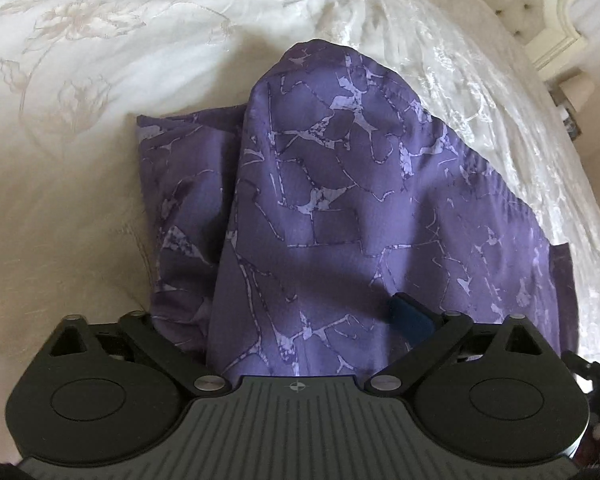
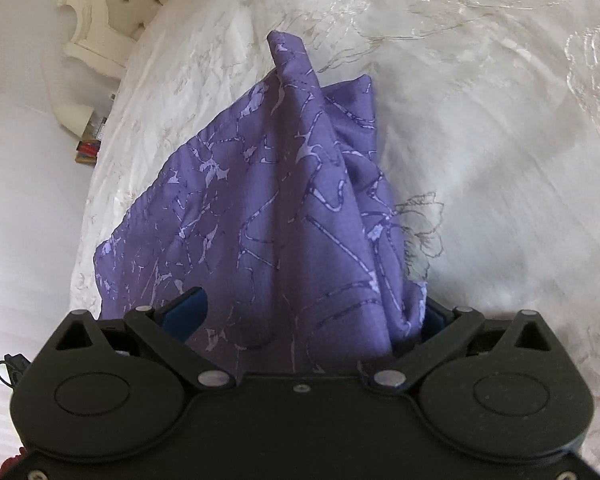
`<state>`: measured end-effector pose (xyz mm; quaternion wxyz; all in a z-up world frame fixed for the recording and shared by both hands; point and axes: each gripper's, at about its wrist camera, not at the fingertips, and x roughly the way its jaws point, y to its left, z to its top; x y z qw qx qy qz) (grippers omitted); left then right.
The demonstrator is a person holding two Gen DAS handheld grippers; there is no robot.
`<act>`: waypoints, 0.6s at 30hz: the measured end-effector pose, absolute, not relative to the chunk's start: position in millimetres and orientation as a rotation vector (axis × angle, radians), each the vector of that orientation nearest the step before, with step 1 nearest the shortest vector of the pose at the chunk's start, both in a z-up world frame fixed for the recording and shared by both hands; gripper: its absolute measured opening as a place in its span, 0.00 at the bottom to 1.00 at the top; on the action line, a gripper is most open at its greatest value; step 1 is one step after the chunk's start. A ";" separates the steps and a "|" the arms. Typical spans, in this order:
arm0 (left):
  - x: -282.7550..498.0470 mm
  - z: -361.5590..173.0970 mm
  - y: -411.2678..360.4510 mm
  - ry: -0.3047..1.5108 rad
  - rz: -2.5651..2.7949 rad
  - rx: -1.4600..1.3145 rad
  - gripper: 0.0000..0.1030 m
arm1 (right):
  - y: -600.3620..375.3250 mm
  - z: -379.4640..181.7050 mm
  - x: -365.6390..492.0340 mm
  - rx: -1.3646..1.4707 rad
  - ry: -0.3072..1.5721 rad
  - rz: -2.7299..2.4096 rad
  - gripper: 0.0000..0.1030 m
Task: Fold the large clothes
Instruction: 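Grasp the purple jacket edge with both grippers and lift it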
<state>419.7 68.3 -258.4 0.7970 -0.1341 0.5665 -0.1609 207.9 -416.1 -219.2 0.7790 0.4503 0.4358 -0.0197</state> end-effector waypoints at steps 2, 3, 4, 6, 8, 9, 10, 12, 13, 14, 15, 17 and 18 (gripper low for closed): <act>415.4 -252.5 66.6 1.196 -0.369 -0.274 0.63 | -413.6 -216.1 205.4 0.948 0.963 -0.053 0.65; 411.3 -248.1 64.8 1.179 -0.381 -0.258 0.53 | -412.7 -215.5 205.5 0.963 0.963 -0.025 0.50; 410.3 -244.5 63.3 1.176 -0.385 -0.237 0.42 | -410.8 -212.9 205.5 0.970 0.966 -0.015 0.43; 407.8 -237.1 60.8 1.167 -0.379 -0.203 0.29 | -406.3 -203.7 208.9 0.943 0.981 -0.019 0.38; 407.3 -230.2 67.1 1.171 -0.360 -0.231 0.21 | -405.1 -196.0 211.1 0.951 0.988 -0.028 0.34; 405.4 -226.4 71.7 1.172 -0.362 -0.261 0.19 | -404.9 -190.9 209.8 0.949 0.982 -0.025 0.33; 404.5 -223.3 71.9 1.172 -0.365 -0.278 0.17 | -404.6 -186.2 207.5 0.951 0.974 -0.018 0.33; 396.5 -213.2 74.6 1.168 -0.386 -0.292 0.16 | -404.9 -177.0 198.6 0.968 0.970 -0.007 0.33; 390.9 -208.5 73.1 1.167 -0.403 -0.293 0.16 | -404.1 -174.1 194.8 0.964 0.974 -0.009 0.33; 382.6 -204.2 73.2 1.166 -0.419 -0.294 0.16 | -403.1 -169.9 187.5 0.955 0.982 -0.009 0.33; 374.1 -201.2 73.5 1.169 -0.429 -0.296 0.16 | -402.5 -166.6 178.2 0.947 0.990 -0.010 0.32; 351.2 -197.5 76.3 1.180 -0.450 -0.309 0.16 | -402.6 -163.9 157.9 0.944 1.007 -0.015 0.32; 337.2 -197.1 77.5 1.190 -0.458 -0.311 0.16 | -402.6 -162.7 146.9 0.938 1.017 -0.016 0.32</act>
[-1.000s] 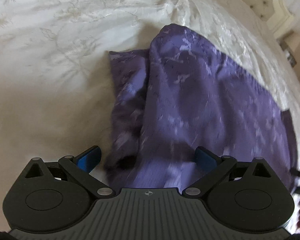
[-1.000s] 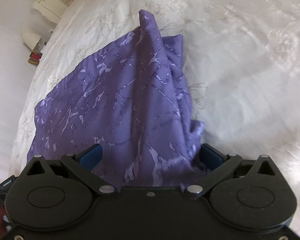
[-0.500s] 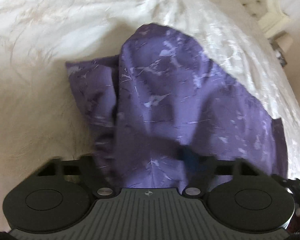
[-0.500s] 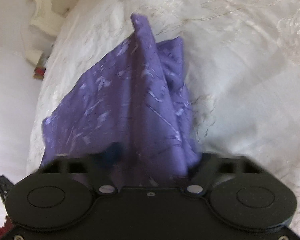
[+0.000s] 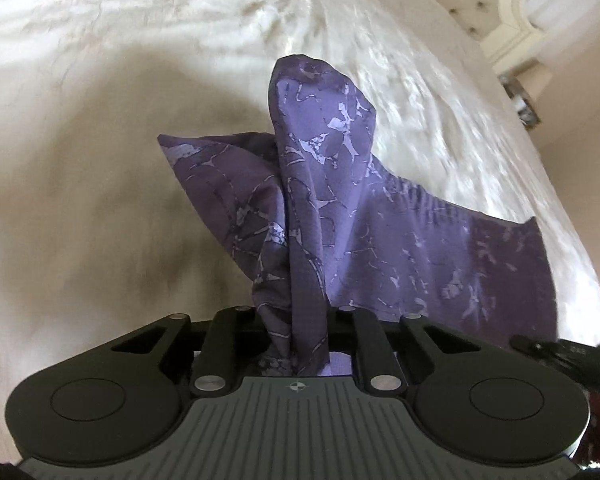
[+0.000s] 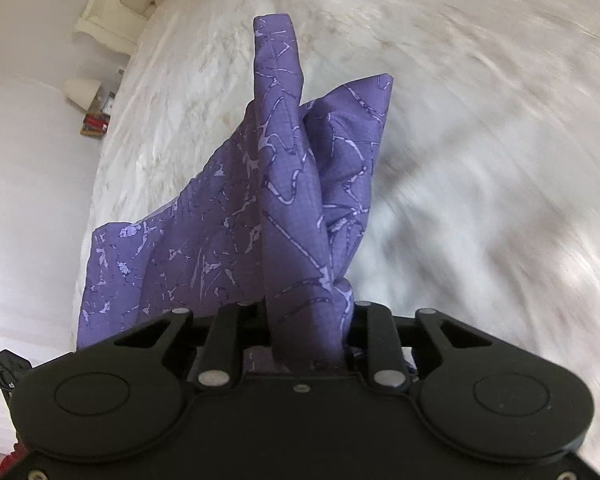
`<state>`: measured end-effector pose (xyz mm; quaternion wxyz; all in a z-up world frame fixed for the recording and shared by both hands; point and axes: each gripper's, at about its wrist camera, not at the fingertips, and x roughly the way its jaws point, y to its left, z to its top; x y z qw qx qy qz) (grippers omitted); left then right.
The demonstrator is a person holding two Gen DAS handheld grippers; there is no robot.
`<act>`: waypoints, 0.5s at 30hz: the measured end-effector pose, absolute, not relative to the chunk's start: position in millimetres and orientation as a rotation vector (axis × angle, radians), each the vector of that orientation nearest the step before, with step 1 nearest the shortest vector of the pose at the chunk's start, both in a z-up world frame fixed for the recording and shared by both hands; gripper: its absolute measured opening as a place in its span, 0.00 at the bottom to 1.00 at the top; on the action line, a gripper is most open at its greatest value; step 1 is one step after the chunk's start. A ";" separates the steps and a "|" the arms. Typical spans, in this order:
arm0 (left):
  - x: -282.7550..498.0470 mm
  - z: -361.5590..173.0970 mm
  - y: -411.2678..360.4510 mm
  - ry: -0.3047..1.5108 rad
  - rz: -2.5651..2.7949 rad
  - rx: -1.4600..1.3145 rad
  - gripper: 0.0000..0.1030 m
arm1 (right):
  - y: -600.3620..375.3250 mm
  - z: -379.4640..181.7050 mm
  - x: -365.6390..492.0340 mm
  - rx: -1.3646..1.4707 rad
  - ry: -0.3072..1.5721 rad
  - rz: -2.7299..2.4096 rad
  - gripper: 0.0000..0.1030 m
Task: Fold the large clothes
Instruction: 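Grasp the purple jacket edge with both grippers and lift it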
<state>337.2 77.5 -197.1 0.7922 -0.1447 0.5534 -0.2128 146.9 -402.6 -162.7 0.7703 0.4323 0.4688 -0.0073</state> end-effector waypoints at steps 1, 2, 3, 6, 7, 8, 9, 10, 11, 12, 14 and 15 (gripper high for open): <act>325.6 -197.0 79.7 1.201 -0.464 -0.309 0.16 | -402.4 -161.8 135.8 0.931 1.029 -0.019 0.32; 311.1 -196.7 80.9 1.212 -0.469 -0.306 0.16 | -402.2 -161.1 123.1 0.926 1.043 -0.020 0.33; 295.5 -197.0 82.6 1.224 -0.473 -0.307 0.16 | -402.4 -160.8 108.5 0.927 1.060 -0.021 0.32; 257.8 -198.1 86.1 1.251 -0.480 -0.301 0.16 | -401.6 -161.6 70.4 0.924 1.117 -0.013 0.33; 246.8 -198.6 88.7 1.260 -0.481 -0.299 0.16 | -401.6 -161.5 62.0 0.919 1.132 -0.010 0.33; 236.4 -199.7 91.1 1.270 -0.481 -0.295 0.16 | -400.5 -162.4 49.9 0.914 1.151 -0.006 0.33; 230.1 -201.6 92.3 1.276 -0.480 -0.290 0.17 | -399.7 -163.0 40.6 0.915 1.164 -0.006 0.34; 223.2 -204.4 94.2 1.283 -0.474 -0.280 0.18 | -399.0 -164.5 31.6 0.917 1.174 -0.008 0.35; 219.3 -207.5 96.3 1.288 -0.462 -0.269 0.20 | -398.1 -165.2 27.0 0.916 1.179 -0.012 0.36; 217.6 -211.2 99.0 1.289 -0.445 -0.257 0.23 | -396.5 -168.6 21.7 0.902 1.187 -0.027 0.42; 216.4 -222.4 102.0 1.284 -0.400 -0.237 0.37 | -392.4 -176.4 19.5 0.851 1.193 -0.055 0.52; 217.7 -229.7 100.7 1.287 -0.374 -0.228 0.49 | -391.0 -181.7 20.9 0.841 1.193 -0.067 0.56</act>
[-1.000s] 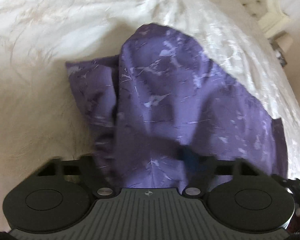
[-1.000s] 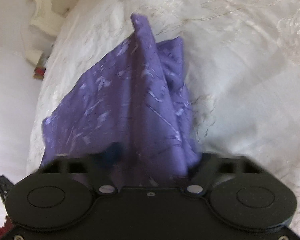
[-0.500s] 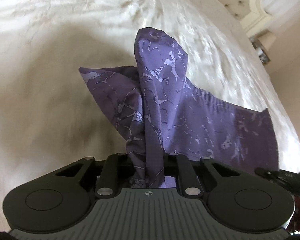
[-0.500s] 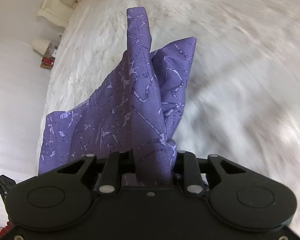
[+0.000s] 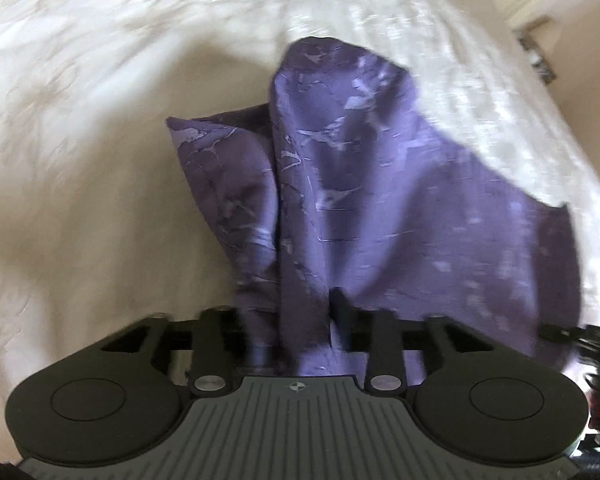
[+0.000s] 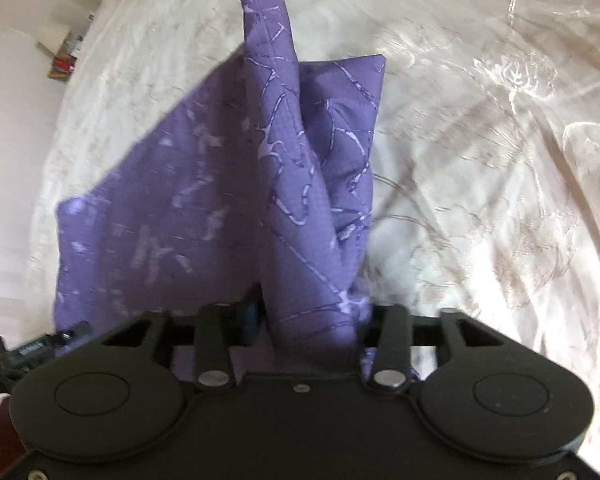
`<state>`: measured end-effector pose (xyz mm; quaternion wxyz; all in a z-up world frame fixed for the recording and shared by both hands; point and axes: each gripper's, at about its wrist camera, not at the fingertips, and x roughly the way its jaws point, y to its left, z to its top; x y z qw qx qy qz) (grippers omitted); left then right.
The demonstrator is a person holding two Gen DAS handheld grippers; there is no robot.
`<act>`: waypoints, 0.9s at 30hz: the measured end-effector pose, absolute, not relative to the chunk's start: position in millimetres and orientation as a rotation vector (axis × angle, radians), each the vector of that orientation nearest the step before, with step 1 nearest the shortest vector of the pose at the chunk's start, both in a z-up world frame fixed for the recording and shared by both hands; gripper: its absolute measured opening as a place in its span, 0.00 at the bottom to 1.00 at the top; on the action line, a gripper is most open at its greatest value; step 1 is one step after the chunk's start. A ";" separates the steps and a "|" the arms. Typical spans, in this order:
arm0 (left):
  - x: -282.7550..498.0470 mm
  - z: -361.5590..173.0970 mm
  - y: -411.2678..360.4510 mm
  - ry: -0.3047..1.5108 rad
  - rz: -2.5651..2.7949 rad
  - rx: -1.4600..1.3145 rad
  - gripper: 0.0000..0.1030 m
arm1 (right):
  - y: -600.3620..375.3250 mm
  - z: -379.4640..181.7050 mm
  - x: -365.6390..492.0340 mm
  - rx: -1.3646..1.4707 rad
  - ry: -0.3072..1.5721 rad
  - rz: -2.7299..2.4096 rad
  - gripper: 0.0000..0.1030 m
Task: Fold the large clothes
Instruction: 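Grasp the purple jacket edge with both grippers and lift it, then fold the held jacket edge over and open both grippers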
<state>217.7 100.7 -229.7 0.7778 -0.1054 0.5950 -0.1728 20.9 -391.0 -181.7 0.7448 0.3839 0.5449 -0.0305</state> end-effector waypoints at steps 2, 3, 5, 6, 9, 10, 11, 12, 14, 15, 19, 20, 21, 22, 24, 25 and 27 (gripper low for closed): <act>222.4 -243.5 103.2 1.298 -0.331 -0.242 0.61 | -393.7 -192.4 24.0 0.882 1.192 -0.101 0.59; 224.8 -248.2 106.0 1.302 -0.312 -0.274 0.65 | -393.1 -194.3 23.9 0.899 1.186 -0.111 0.60; 223.9 -250.9 111.1 1.301 -0.283 -0.334 0.65 | -388.8 -192.1 22.4 0.887 1.179 -0.121 0.63; 225.4 -250.6 112.2 1.293 -0.276 -0.349 0.65 | -388.0 -189.5 22.7 0.871 1.175 -0.123 0.66; 221.2 -246.8 117.5 1.269 -0.272 -0.319 0.66 | -389.7 -185.6 20.2 0.867 1.159 -0.131 0.69; 217.5 -244.6 122.6 1.265 -0.271 -0.311 0.66 | -390.9 -185.1 12.2 0.870 1.147 -0.146 0.69; 215.4 -242.5 124.6 1.265 -0.265 -0.308 0.66 | -395.4 -183.8 8.2 0.875 1.125 -0.174 0.69; 215.4 -240.3 126.2 1.264 -0.254 -0.305 0.67 | -397.4 -182.0 4.5 0.881 1.102 -0.205 0.69; 209.5 -230.3 128.2 1.231 -0.220 -0.277 0.67 | -402.7 -178.0 0.6 0.887 1.061 -0.255 0.70; 205.7 -222.4 128.4 1.204 -0.210 -0.248 0.67 | -402.9 -176.1 0.6 0.880 1.047 -0.266 0.70; 198.5 -184.8 111.0 1.090 -0.248 -0.130 0.67 | -403.0 -157.0 -1.6 0.808 0.949 -0.306 0.71; 199.0 -176.2 104.2 1.064 -0.271 -0.104 0.67 | -401.9 -149.9 -0.6 0.781 0.914 -0.316 0.71; 200.5 -169.1 94.1 1.040 -0.294 -0.080 0.67 | -400.4 -144.8 0.4 0.756 0.893 -0.317 0.71; 202.0 -162.5 83.4 1.018 -0.320 -0.055 0.67 | -398.2 -140.4 2.1 0.727 0.878 -0.312 0.71; 205.4 -154.2 60.1 0.983 -0.363 -0.015 0.67 | -390.4 -131.2 10.0 0.645 0.860 -0.285 0.71; 208.7 -153.2 46.8 0.979 -0.384 -0.003 0.67 | -385.3 -128.0 14.8 0.604 0.857 -0.270 0.71; 216.5 -156.2 20.7 0.983 -0.426 0.008 0.67 | -372.3 -121.1 22.7 0.506 0.844 -0.222 0.71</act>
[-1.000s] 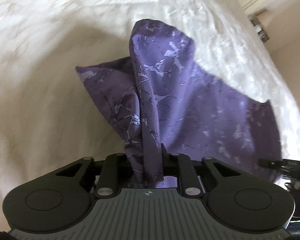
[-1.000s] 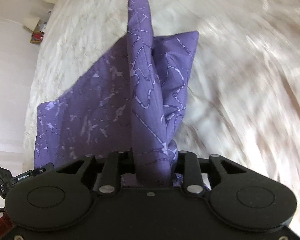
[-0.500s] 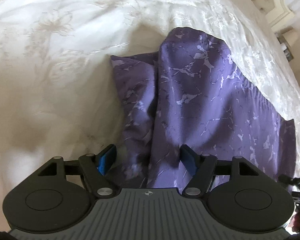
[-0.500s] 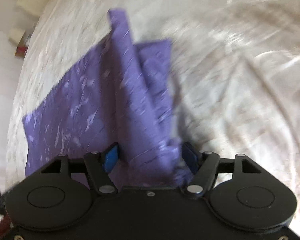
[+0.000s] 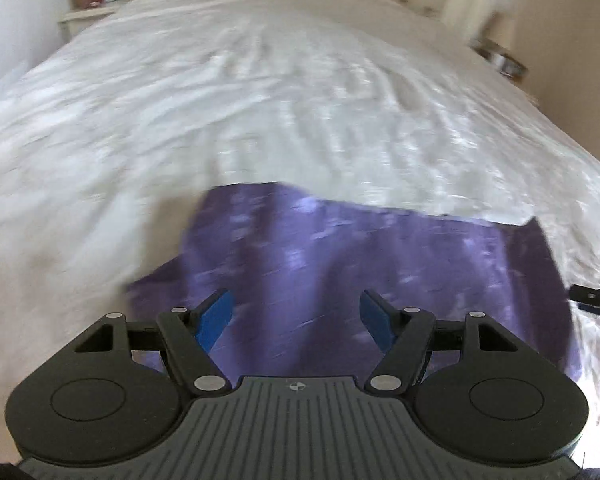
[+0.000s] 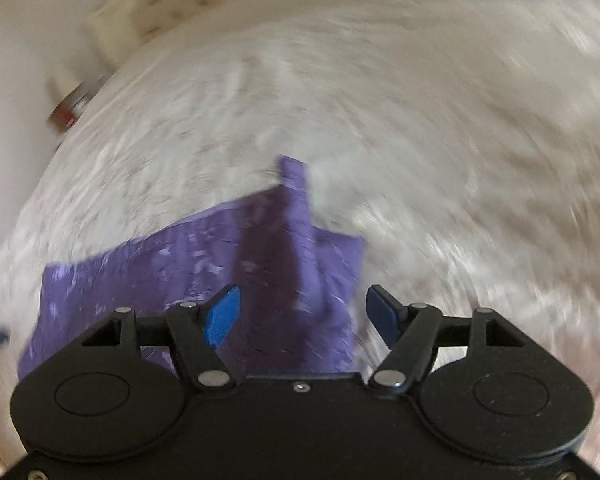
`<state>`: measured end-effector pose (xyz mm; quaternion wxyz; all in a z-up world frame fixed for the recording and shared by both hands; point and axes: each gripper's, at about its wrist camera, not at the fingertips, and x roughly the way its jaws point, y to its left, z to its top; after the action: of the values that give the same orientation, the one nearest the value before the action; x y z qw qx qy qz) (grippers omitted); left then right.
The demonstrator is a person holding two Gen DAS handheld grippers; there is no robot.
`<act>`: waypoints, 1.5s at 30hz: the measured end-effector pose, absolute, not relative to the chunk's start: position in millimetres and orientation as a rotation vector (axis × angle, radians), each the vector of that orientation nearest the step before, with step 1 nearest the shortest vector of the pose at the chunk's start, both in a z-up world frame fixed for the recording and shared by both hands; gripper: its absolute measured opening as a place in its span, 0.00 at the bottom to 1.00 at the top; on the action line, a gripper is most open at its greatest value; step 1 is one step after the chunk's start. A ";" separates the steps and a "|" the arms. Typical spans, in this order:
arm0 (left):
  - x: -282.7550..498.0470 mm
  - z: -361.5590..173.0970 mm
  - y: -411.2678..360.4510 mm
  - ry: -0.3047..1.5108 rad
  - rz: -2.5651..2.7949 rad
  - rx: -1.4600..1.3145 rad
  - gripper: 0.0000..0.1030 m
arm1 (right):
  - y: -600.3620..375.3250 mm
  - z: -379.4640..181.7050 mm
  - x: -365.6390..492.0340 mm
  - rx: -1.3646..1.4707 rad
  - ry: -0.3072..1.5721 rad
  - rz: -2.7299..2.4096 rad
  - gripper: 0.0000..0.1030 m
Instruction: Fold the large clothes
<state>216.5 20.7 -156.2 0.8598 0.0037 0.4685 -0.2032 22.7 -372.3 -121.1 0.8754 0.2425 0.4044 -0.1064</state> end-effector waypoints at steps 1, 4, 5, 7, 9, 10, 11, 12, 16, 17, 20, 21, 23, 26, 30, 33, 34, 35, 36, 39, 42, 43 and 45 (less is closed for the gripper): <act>219.7 -159.4 9.5 0.987 -0.437 0.016 0.67 | -365.7 -117.7 26.4 0.464 0.838 -0.196 0.71; 225.6 -169.7 -15.7 1.007 -0.451 0.046 0.67 | -346.3 -111.3 38.8 0.343 0.820 -0.092 0.70; 226.7 -174.6 -22.9 1.014 -0.456 0.049 0.67 | -339.2 -111.0 43.3 0.313 0.824 -0.042 0.70; 229.1 -185.0 -34.9 1.036 -0.457 0.063 0.67 | -331.1 -111.2 46.3 0.275 0.837 0.026 0.70; 232.5 -197.8 -44.2 1.054 -0.452 0.088 0.67 | -323.6 -117.1 53.1 0.240 0.863 0.085 0.70; 234.7 -204.6 -48.3 1.067 -0.440 0.101 0.67 | -323.1 -120.3 54.7 0.226 0.878 0.101 0.70; 237.8 -211.1 -51.0 1.083 -0.422 0.107 0.67 | -322.8 -124.1 53.9 0.215 0.890 0.108 0.70; 241.5 -215.9 -52.1 1.099 -0.404 0.109 0.67 | -324.0 -130.3 58.5 0.197 0.911 0.108 0.70; 257.2 -230.8 -53.7 1.134 -0.355 0.121 0.67 | -339.7 -150.6 71.6 0.161 0.982 0.060 0.69; 260.9 -232.9 -56.0 1.136 -0.348 0.132 0.68 | -342.0 -154.5 75.7 0.149 0.994 0.053 0.69; 270.4 -238.7 -64.6 1.149 -0.332 0.157 0.74 | -345.9 -162.6 85.9 0.090 1.015 0.057 0.69; 272.9 -240.9 -67.7 1.156 -0.325 0.162 0.77 | -346.6 -164.8 89.4 0.084 1.021 0.064 0.69; 277.9 -244.7 -73.6 1.170 -0.313 0.170 0.83 | -346.5 -170.2 97.6 0.075 1.025 0.071 0.70; 284.8 -250.7 -79.9 1.186 -0.302 0.179 0.93 | -347.3 -175.3 107.3 0.078 1.032 0.075 0.73; 291.0 -257.1 -85.4 1.201 -0.283 0.180 1.00 | -352.4 -183.9 117.7 0.107 1.038 0.082 0.79; 292.3 -260.6 -86.3 1.198 -0.277 0.182 1.00 | -356.5 -190.0 121.8 0.127 1.038 0.090 0.84; 292.4 -261.1 -86.5 1.194 -0.276 0.181 1.00 | -357.4 -191.4 122.8 0.134 1.038 0.093 0.86; 293.4 -262.0 -85.8 1.190 -0.277 0.180 1.00 | -358.0 -192.4 123.9 0.140 1.037 0.096 0.88; 293.1 -262.4 -85.6 1.184 -0.277 0.178 1.00 | -358.9 -193.9 124.8 0.149 1.036 0.101 0.90; 293.3 -263.4 -86.2 1.175 -0.272 0.176 1.00 | -361.3 -197.9 127.6 0.172 1.034 0.111 0.95; 293.4 -263.8 -88.4 1.168 -0.256 0.174 1.00 | -361.2 -201.9 130.8 0.196 1.030 0.126 1.00; 293.7 -263.7 -88.6 1.164 -0.250 0.172 1.00 | -361.6 -202.8 131.5 0.201 1.025 0.126 1.00; 294.1 -264.3 -89.2 1.157 -0.240 0.167 1.00 | -363.1 -204.6 131.7 0.218 1.017 0.128 1.00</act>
<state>294.1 -89.2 -264.3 0.8271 0.0786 0.5449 -0.1132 131.7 -363.1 -204.6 0.8659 0.1041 0.4854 0.0613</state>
